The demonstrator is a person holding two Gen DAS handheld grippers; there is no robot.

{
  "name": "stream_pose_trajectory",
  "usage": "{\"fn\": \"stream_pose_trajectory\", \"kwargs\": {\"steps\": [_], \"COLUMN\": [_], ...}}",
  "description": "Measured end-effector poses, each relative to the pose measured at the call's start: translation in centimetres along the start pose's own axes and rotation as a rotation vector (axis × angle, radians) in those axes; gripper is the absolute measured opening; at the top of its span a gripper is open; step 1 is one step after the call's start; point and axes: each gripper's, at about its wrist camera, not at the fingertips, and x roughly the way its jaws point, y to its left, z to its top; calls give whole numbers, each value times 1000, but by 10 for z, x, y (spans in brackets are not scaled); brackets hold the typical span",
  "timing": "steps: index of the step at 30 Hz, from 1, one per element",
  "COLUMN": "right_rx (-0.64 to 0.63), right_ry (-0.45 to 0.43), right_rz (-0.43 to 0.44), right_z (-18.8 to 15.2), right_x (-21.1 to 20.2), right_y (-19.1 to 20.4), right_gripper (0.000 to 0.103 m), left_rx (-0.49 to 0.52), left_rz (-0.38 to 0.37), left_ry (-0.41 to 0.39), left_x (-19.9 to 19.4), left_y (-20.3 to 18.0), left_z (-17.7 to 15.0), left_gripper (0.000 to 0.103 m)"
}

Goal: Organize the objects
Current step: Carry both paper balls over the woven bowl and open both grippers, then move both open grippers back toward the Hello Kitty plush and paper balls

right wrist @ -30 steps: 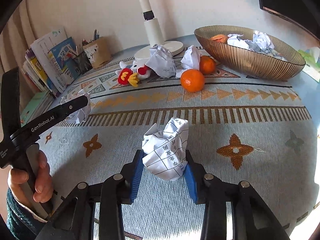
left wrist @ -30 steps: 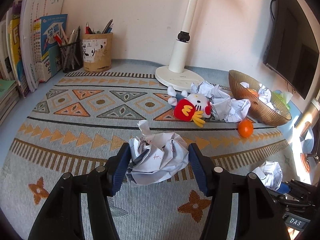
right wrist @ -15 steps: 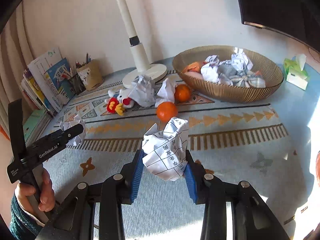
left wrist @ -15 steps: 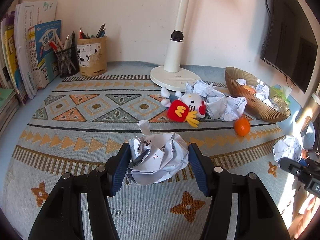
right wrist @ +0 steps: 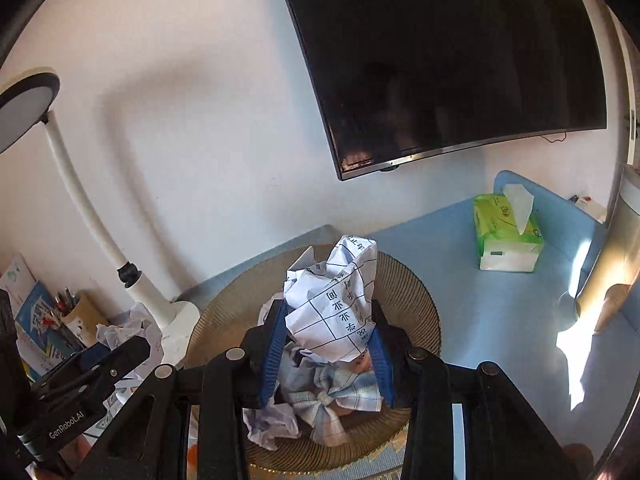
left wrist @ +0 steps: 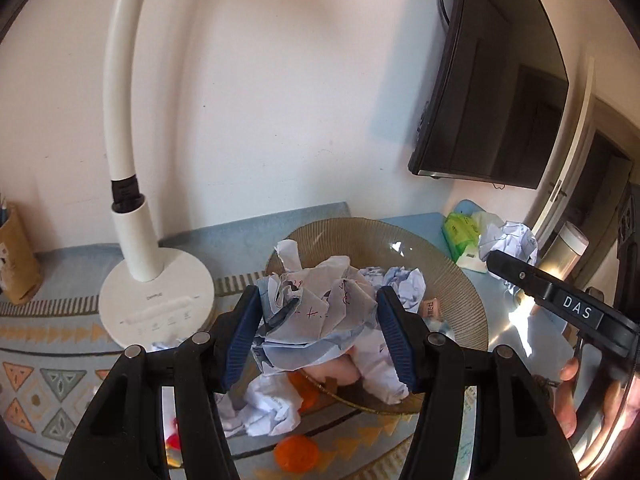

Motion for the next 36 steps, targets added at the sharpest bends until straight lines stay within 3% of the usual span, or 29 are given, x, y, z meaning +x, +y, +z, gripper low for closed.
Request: {"fn": "stream_pose_trajectory", "kwargs": {"steps": [2,3,4,5,6,12,18,19,22,23,26,29,31,33,36], "right_rx": [0,-3,-1,7,15,-32,-149,-169,-200,-223,-323,-375,-371,-365,-385], "right_ry": [38,59,76,86,87,116,78,68,47,43,111,105,147,193,181], "right_rz": [8,0,-24,-44,-41,19,179,206,307,330,251,213,206,182,179], "right_z": [10,12,13,12,8,-26,-78,-90,-140,-159,-194,-200,-203,-206,-208], "right_x": [20,28,36,40,41,13,-60,-70,-83,-82,-58,-47,-37,-30,-32], "right_y": [-5,-6,-9,-12,-15,-3,43,50,65,70,91,100,98,97,99], "right_gripper": [39,40,47,55,56,56,69,73,98,99,99,99,99,99,99], "left_rx": [10,10,10,7,0,-42,-46,-55,-116,-141,-220,-270,-298,-356,-364], "left_rz": [-19,-28,-34,-31,-26,-44,49,64,93,100,209,321,382,356,351], "left_ry": [4,2,2,9,19,31,-33,-52,-76,-68,-20,30,35,31,10], "left_x": [21,31,39,45,49,17,-79,-96,-138,-145,-151,-144,-142,-144,-148], "left_y": [-8,-11,-13,-14,-13,4,28,34,60,70,103,129,140,149,152], "left_z": [6,8,9,9,8,-10,-56,-67,-108,-123,-160,-185,-197,-200,-202], "left_gripper": [61,69,86,91,96,96,101,102,102,102,102,102,102,102,102]}}
